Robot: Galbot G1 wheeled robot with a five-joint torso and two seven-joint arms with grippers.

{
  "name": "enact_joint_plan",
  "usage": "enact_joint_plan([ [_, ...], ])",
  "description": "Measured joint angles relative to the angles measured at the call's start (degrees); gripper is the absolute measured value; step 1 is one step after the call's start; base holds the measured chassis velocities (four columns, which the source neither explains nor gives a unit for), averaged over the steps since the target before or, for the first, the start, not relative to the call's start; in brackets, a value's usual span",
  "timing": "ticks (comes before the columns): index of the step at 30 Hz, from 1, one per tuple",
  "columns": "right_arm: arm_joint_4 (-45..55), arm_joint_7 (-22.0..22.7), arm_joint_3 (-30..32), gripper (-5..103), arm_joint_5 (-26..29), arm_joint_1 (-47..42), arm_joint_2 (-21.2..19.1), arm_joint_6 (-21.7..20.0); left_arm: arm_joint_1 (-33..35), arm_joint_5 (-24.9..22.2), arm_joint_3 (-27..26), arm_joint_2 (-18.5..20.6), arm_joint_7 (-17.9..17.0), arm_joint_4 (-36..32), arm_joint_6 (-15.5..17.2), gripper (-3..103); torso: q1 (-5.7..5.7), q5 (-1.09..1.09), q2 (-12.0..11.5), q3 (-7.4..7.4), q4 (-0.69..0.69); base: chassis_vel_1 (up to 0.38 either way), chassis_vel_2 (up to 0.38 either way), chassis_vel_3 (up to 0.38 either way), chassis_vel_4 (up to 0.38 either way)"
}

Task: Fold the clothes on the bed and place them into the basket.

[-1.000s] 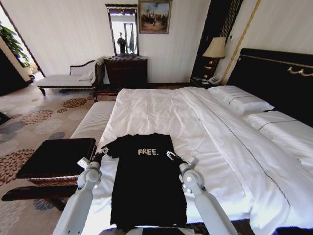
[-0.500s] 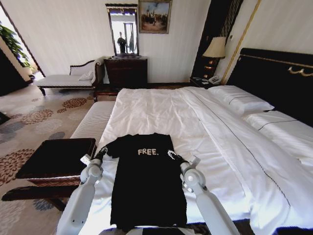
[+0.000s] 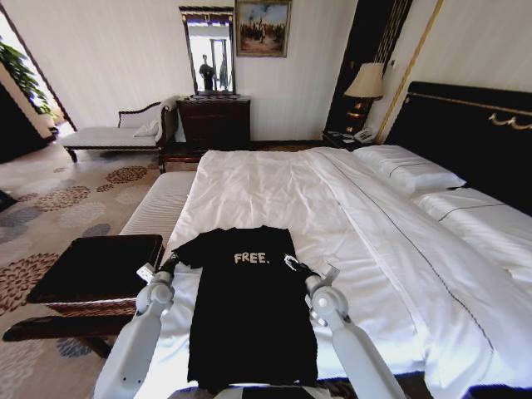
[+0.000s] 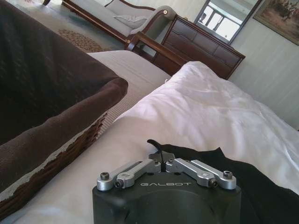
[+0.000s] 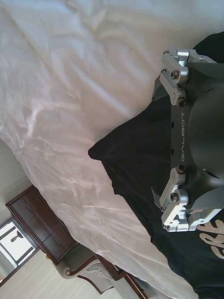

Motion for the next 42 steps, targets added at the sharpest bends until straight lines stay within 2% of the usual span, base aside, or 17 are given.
enact_joint_plan([
  [9,-0.2,-0.1,0.0,100,-0.2,0.2,0.4,0.2,0.0,0.1,0.0,0.3,-0.3,-0.5,-0.4,0,0.00,0.00,0.0,0.00,0.00,0.000,0.000,0.000,0.000],
  [17,-0.2,-0.1,-0.2,100,-0.6,0.0,0.9,0.2,0.9,0.6,0.4,1.4,-0.7,-3.7,-0.9,0,0.00,-0.01,0.0,0.00,0.00,0.000,0.000,0.000,0.000],
  [24,-1.0,-0.8,-1.6,100,-0.5,0.5,0.9,0.3,2.5,4.8,3.2,3.1,-1.3,-8.6,-0.7,0,0.00,0.00,0.0,0.00,0.01,0.000,0.000,0.000,0.000],
  [29,-1.0,-0.9,-1.6,100,-0.4,0.5,0.8,0.3,0.3,6.7,8.5,5.3,-1.5,-8.6,-0.4,0,0.00,0.00,0.0,0.00,-0.01,0.000,0.000,0.000,0.000],
  [33,-0.8,-1.0,-0.7,100,0.0,0.2,0.2,0.5,-2.7,8.2,15.5,6.8,-1.4,-6.7,-0.3,0,0.01,0.00,0.0,0.00,0.00,0.000,0.000,0.000,0.000],
  [36,-0.7,-1.1,-0.4,100,0.2,0.1,0.1,0.6,-3.8,8.5,17.9,6.9,-1.4,-6.1,-0.2,0,0.00,0.00,0.0,0.00,-0.01,0.000,0.000,0.000,0.000],
  [39,-0.6,-1.1,0.0,100,0.3,0.0,0.1,0.7,-6.6,9.3,23.5,6.9,-1.5,-4.7,-0.2,0,0.00,0.01,0.0,0.00,0.00,0.000,0.000,0.000,0.000],
  [42,-0.6,-1.1,0.2,100,0.3,0.0,0.1,0.8,-7.6,9.7,25.6,6.7,-1.5,-4.2,-0.2,0,0.00,0.00,0.0,0.00,-0.01,0.000,0.000,0.000,0.000],
])
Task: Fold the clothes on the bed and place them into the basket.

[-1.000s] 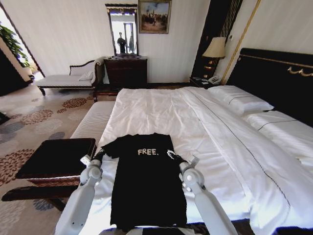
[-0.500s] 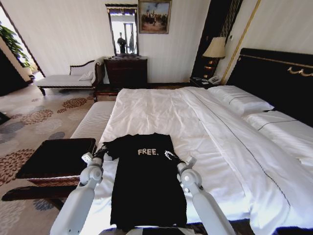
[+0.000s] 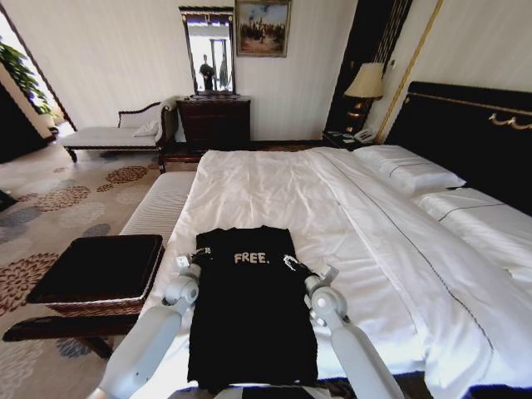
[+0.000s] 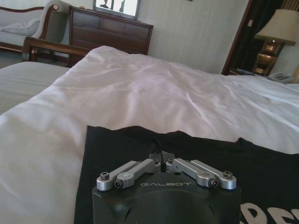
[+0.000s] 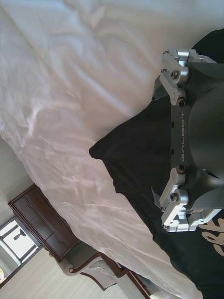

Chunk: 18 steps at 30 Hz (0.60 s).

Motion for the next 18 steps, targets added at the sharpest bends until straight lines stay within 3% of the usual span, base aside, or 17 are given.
enact_joint_plan([
  [18,-0.1,0.2,0.0,100,0.1,0.4,-0.1,0.1,0.0,2.4,4.4,-2.6,-0.1,0.9,0.0,0,0.00,0.00,0.0,0.00,0.01,0.000,0.000,0.000,0.000],
])
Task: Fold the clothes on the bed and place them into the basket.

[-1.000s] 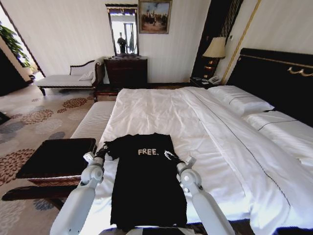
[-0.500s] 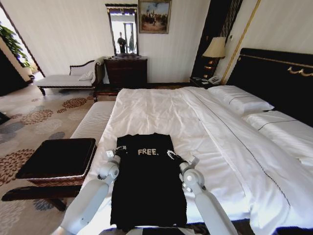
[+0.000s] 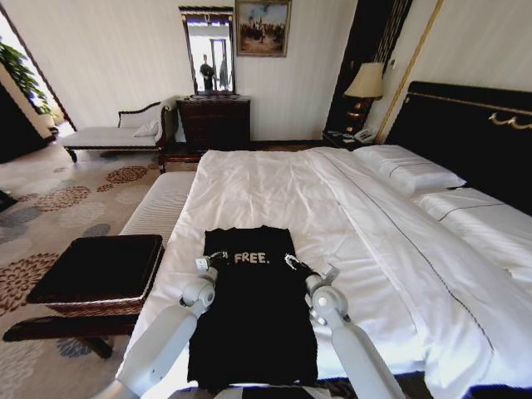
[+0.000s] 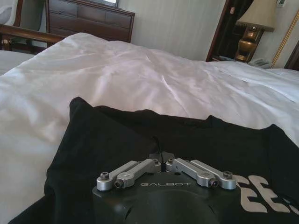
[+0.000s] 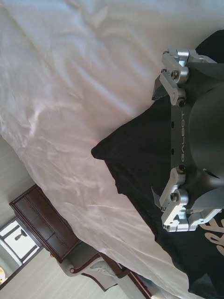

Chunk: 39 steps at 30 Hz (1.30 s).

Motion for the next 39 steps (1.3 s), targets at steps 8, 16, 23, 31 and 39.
enact_joint_plan([
  [8,0.0,0.0,0.1,100,0.0,0.0,0.0,0.0,0.9,1.2,1.4,0.0,0.3,0.5,-0.1,0,0.00,0.00,0.0,0.00,0.00,0.000,0.000,0.000,0.000],
  [16,0.0,0.0,0.3,100,0.0,-0.2,0.0,0.0,0.7,1.3,1.4,-0.5,-0.4,1.2,0.3,11,0.00,0.00,0.0,0.00,-0.01,0.000,0.000,0.000,0.000],
  [23,0.2,0.0,0.1,100,-0.1,-0.2,-0.1,0.0,2.3,1.2,1.1,0.7,-0.5,-2.0,0.6,32,0.00,0.00,0.0,0.00,0.00,0.000,0.000,0.000,0.000],
  [31,0.6,-0.5,0.4,100,-0.9,-0.4,-1.7,0.4,5.5,-1.1,-1.6,3.5,-0.7,-8.6,0.6,59,0.00,0.00,0.0,0.00,0.01,0.000,0.000,0.000,0.000],
  [39,0.8,-1.8,0.9,100,-2.6,1.0,-4.5,1.4,9.5,-4.0,-11.3,9.5,-1.3,-15.6,-1.0,92,0.00,0.00,0.0,0.00,0.02,0.000,0.000,0.000,0.000],
])
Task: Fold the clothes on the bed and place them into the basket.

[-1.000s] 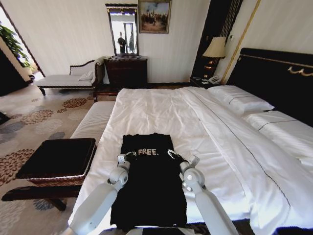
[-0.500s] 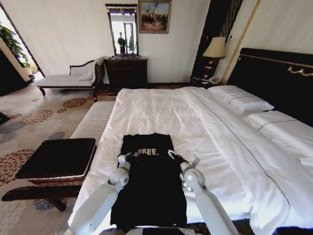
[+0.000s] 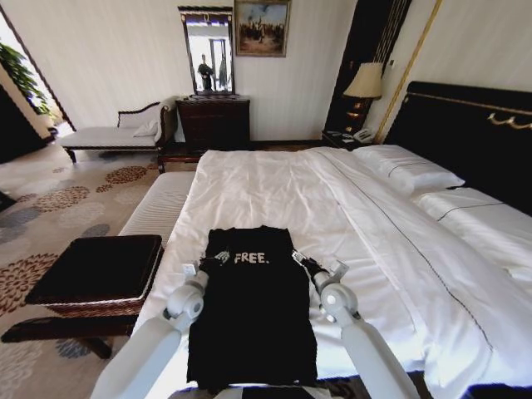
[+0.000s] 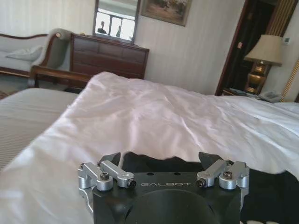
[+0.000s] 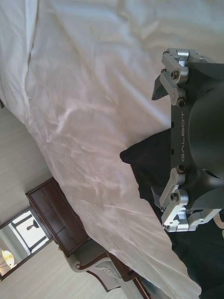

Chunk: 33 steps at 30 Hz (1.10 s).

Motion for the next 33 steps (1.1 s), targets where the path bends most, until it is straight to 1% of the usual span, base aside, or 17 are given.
enact_joint_plan([
  [1,0.0,-0.4,0.3,100,-0.4,0.0,-0.2,0.1,0.5,-0.6,-1.6,0.8,0.3,0.0,-0.1,96,0.00,-0.01,0.0,0.00,0.00,0.000,0.000,0.000,0.000],
  [2,0.0,-0.4,0.3,100,-0.4,0.0,-0.2,0.1,0.5,-0.6,-1.6,0.8,0.3,0.0,-0.1,96,0.00,-0.01,0.0,0.00,0.00,0.000,0.000,0.000,0.000],
  [3,0.0,-1.0,0.7,100,-0.8,0.0,-0.6,0.3,1.0,-1.3,-3.9,1.5,0.6,0.6,-0.3,98,0.00,0.00,0.0,0.00,-0.01,0.000,0.000,0.000,0.000],
  [7,0.2,-2.8,0.7,100,-0.8,0.0,-3.4,0.6,1.7,-3.5,-7.1,1.4,0.5,2.1,-0.3,100,0.00,0.00,0.0,0.00,-0.01,0.000,0.000,0.000,0.000],
  [9,-0.8,-5.4,0.1,100,-1.4,0.9,-6.1,1.3,2.1,-5.0,-8.7,0.4,0.3,2.7,0.0,100,0.00,-0.01,0.0,0.00,-0.04,0.000,0.000,0.000,0.000],
  [10,-3.5,-8.3,-0.9,100,-1.9,2.7,-8.6,2.6,2.7,-5.6,-10.0,-0.9,-0.3,3.5,0.2,100,0.00,-0.02,0.0,0.00,-0.05,0.000,0.000,0.000,0.000],
  [14,-7.9,-10.9,-2.4,100,-0.9,6.3,-10.6,3.3,3.1,-7.7,-10.5,-1.6,-0.9,4.1,0.7,100,0.00,0.02,0.0,0.00,-0.01,0.000,0.000,0.000,0.000],
  [17,-14.2,-14.5,-4.1,100,2.2,11.0,-12.0,3.2,2.3,-8.1,-10.3,-1.3,-0.5,6.5,0.8,100,0.00,-0.02,0.0,0.00,-0.02,0.000,0.000,0.000,0.000],
  [19,-17.1,-15.3,-4.9,100,3.7,13.4,-11.6,2.4,1.8,-8.9,-10.5,-1.3,-0.1,7.4,0.9,100,0.00,-0.01,0.0,0.00,-0.05,0.000,0.000,0.000,0.000],
  [23,-22.2,-17.0,-6.0,100,7.6,19.1,-10.0,0.0,-0.3,-11.0,-9.8,-1.4,0.6,9.6,1.1,100,0.00,0.02,0.0,0.00,0.02,0.000,0.000,0.000,0.000],
  [24,-23.4,-17.6,-6.5,100,7.9,20.5,-9.6,-0.5,-0.8,-11.3,-9.7,-1.5,1.0,10.3,1.1,100,0.00,-0.03,0.0,0.01,-0.04,0.000,0.000,0.000,0.000],
  [25,-25.0,-18.5,-7.7,100,7.7,22.3,-9.1,-0.8,-0.9,-11.7,-9.7,-1.5,1.4,10.6,1.2,100,0.01,-0.04,0.0,0.01,-0.08,0.000,0.000,0.000,0.000],
  [26,-25.7,-18.9,-8.3,100,7.5,23.0,-8.8,-0.9,-0.8,-11.9,-9.8,-1.5,1.6,10.7,1.2,100,0.01,-0.04,0.0,0.01,-0.08,0.000,0.000,0.000,0.000],
  [28,-31.1,-21.2,-12.8,100,5.1,27.6,-5.7,-0.8,-0.2,-12.7,-10.7,-0.9,3.1,10.4,1.3,100,0.02,-0.02,0.0,0.01,-0.02,0.000,0.000,0.000,0.000],
  [29,-31.1,-21.2,-12.8,100,5.1,27.6,-5.7,-0.8,-0.2,-12.7,-10.7,-0.9,3.1,10.4,1.3,100,0.02,-0.02,0.0,0.01,-0.02,0.000,0.000,0.000,0.000],
  [32,-38.2,-22.7,-16.1,100,3.2,31.7,-0.9,-0.2,0.3,-13.2,-11.2,-0.6,3.6,9.3,1.3,100,0.01,0.02,0.0,0.01,0.04,0.000,0.000,0.000,0.000],
  [33,-38.2,-22.7,-16.1,100,3.2,31.7,-0.9,-0.2,0.3,-13.2,-11.2,-0.6,3.6,9.3,1.3,100,0.01,0.02,0.0,0.01,0.04,0.000,0.000,0.000,0.000],
])
